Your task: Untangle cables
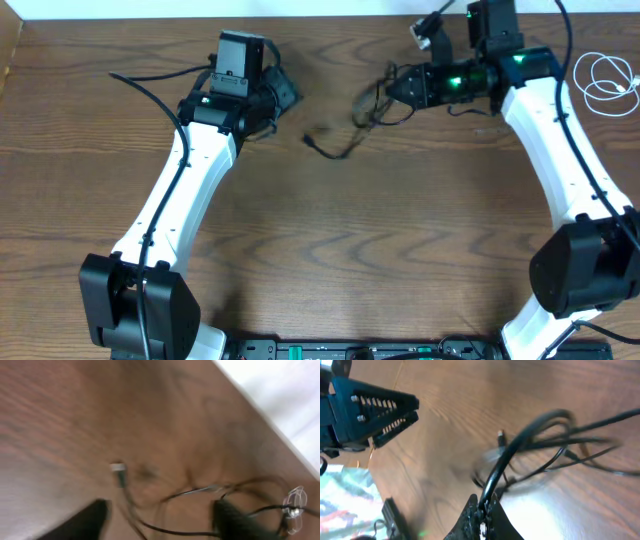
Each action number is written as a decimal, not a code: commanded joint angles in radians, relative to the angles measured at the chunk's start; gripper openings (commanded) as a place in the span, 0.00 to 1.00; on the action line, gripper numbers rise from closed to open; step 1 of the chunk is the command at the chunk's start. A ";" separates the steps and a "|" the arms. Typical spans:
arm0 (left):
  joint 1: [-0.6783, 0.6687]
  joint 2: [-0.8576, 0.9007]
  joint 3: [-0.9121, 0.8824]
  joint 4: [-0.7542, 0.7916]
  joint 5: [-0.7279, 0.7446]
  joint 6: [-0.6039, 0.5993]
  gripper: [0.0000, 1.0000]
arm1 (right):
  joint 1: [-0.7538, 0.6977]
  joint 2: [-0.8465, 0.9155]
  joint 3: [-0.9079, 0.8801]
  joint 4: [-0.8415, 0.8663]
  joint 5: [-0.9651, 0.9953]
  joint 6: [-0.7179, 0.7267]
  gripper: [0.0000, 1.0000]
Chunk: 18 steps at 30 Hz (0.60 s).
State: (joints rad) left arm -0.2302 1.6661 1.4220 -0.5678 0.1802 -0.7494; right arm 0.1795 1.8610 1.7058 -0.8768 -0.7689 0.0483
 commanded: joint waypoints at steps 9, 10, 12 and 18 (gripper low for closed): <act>-0.025 -0.013 0.020 0.012 0.202 0.143 0.98 | 0.026 -0.011 0.002 -0.029 0.026 -0.066 0.01; -0.036 -0.008 0.020 0.029 0.230 0.171 0.98 | 0.026 -0.011 0.002 -0.029 0.026 -0.066 0.01; -0.059 0.008 0.020 0.069 0.286 0.211 0.96 | 0.026 -0.011 0.002 -0.030 0.026 -0.066 0.01; -0.118 0.105 0.020 0.193 0.387 0.237 0.83 | 0.026 -0.011 0.002 -0.033 0.026 -0.066 0.01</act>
State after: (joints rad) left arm -0.3290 1.7035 1.4227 -0.3992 0.4732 -0.5598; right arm 0.2016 1.8614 1.7058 -0.9085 -0.7341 0.0025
